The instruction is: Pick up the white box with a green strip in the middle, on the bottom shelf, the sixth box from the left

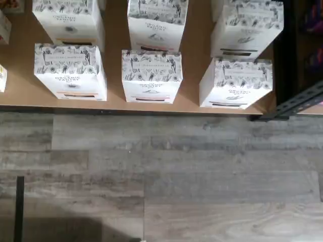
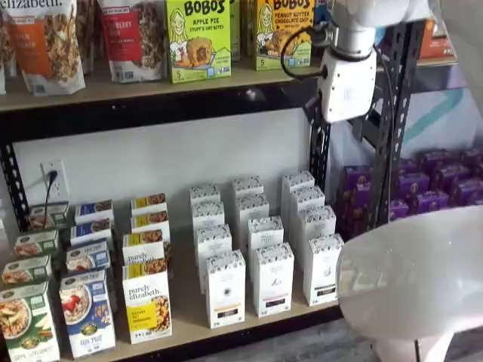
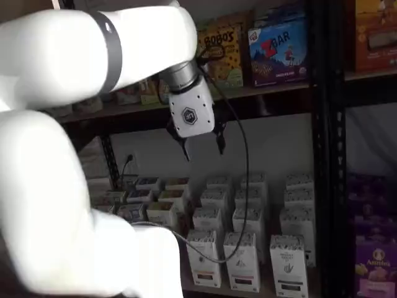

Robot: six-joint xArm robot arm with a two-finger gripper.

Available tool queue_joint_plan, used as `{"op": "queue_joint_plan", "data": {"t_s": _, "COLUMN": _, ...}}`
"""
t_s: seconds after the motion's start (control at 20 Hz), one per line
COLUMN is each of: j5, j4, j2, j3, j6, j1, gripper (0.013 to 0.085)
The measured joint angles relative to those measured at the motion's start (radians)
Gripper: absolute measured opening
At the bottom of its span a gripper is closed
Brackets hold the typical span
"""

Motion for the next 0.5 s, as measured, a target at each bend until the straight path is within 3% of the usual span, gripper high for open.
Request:
{"op": "queue_joint_plan", "data": {"t_s": 0.15, "j5": -0.102, "j4": 0.0, "j2": 0.045, "j3": 0.057, "j6": -0.005, "j1": -0.012, "gripper": 0.085}}
{"op": "queue_joint_plan", "data": {"t_s": 0.3, "j5": -0.281, "j4": 0.066, "j2": 0.08, "j3": 0.139, "j6": -0.063, "j1": -0.044, "gripper": 0.085}}
{"op": "queue_joint_plan", "data": {"t_s": 0.4, "j5": -0.335, "j4": 0.087, "j2": 0.109, "j3": 0.158, "j6": -0.085, "j1": -0.052, "gripper": 0.085}}
{"op": "queue_joint_plan", "data": {"t_s": 0.5, "j5": -0.36, "j4": 0.075, "j2": 0.16, "j3": 0.161, "j6": -0.079, "j1": -0.054, "gripper": 0.085}}
